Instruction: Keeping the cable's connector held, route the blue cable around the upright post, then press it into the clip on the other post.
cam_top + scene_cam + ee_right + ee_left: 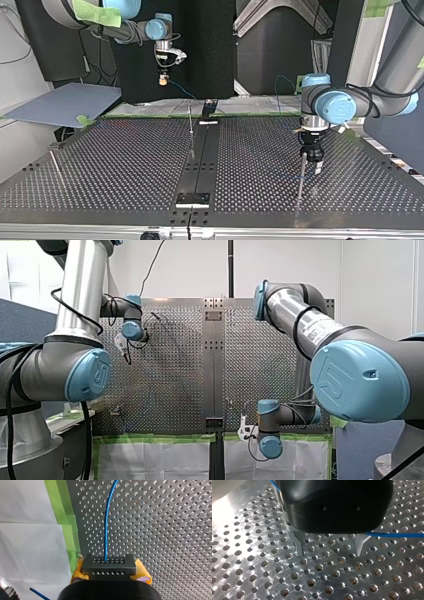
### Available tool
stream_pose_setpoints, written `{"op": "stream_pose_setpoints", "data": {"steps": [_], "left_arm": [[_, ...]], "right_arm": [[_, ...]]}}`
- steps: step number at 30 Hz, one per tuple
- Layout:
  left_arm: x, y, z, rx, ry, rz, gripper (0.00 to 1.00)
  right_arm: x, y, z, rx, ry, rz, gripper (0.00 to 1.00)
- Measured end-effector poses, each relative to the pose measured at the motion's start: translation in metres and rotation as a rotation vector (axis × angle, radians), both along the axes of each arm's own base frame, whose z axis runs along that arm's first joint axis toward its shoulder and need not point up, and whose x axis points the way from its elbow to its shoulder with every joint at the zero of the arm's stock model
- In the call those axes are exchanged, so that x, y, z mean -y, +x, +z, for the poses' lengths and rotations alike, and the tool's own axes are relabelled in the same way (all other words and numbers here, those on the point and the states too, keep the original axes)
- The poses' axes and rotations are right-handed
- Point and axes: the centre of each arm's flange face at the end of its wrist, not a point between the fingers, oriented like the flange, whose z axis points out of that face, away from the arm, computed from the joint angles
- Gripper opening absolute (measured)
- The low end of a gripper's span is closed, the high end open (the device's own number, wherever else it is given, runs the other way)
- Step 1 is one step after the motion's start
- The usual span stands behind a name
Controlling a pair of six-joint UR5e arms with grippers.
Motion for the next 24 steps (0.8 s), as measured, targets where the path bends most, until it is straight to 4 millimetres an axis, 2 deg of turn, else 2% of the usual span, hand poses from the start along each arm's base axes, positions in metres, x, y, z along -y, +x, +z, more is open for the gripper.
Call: {"op": "stream_pose_setpoints", "data": {"steps": [12,24], "left_arm": [[0.002,-0.004,-0.003,-0.029,-0.035,-0.004,1.0],[-0.002,-0.01,-0.008,-0.081,-0.131,0.02,1.0]], "right_arm": [[-0.019,-0.009,0.032,0.004,0.011,0.029,0.0],[-0.006,-0.002,0.078,0.034,-0.062,0.036,0.0]]}}
